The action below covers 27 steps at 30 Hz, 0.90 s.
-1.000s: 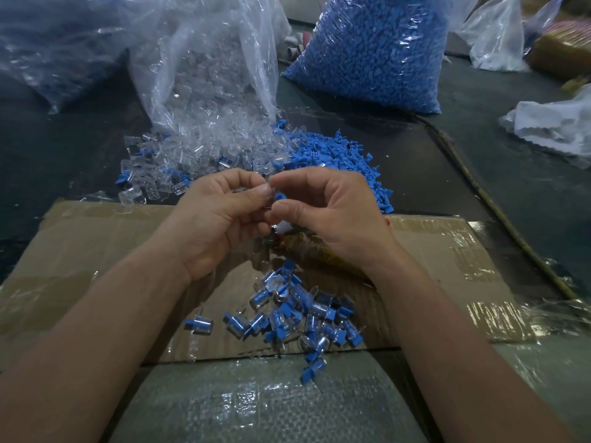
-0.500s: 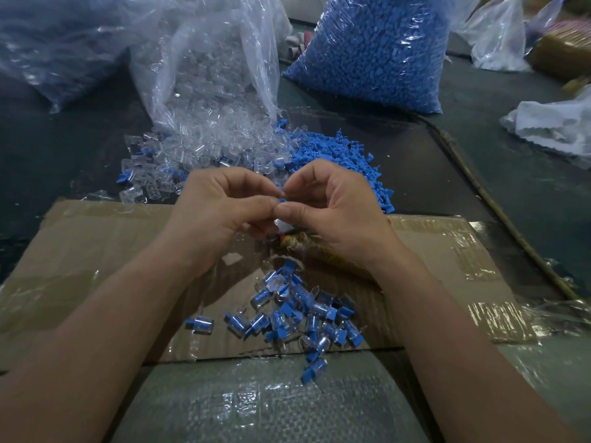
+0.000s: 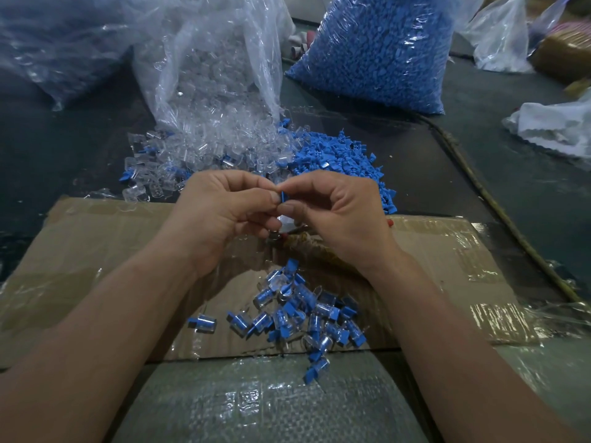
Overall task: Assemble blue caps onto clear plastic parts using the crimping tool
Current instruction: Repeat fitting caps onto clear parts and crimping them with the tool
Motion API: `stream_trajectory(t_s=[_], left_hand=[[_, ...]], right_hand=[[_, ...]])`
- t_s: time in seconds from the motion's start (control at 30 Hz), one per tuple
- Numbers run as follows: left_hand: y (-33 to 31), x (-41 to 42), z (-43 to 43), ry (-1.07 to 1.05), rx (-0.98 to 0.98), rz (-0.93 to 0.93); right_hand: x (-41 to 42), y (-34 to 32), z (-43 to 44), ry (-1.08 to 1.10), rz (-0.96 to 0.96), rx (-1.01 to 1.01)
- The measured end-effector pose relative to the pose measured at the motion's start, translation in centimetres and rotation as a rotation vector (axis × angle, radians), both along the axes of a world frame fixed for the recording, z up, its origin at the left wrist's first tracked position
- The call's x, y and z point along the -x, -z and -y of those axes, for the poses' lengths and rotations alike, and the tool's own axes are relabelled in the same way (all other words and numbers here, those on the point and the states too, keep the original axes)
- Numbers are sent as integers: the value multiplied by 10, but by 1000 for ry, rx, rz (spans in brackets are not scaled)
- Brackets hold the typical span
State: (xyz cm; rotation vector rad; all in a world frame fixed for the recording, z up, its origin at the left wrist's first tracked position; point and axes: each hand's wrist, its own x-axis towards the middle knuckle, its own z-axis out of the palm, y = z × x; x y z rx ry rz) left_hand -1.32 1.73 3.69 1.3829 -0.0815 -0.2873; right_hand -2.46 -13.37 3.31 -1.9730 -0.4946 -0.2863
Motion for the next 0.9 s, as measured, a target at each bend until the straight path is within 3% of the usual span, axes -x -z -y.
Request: stream_trajectory(t_s=[0.9], left_hand=[[-4,3,-1,20,-15,-94]], right_hand=[[-1,1,2,32,172,171]])
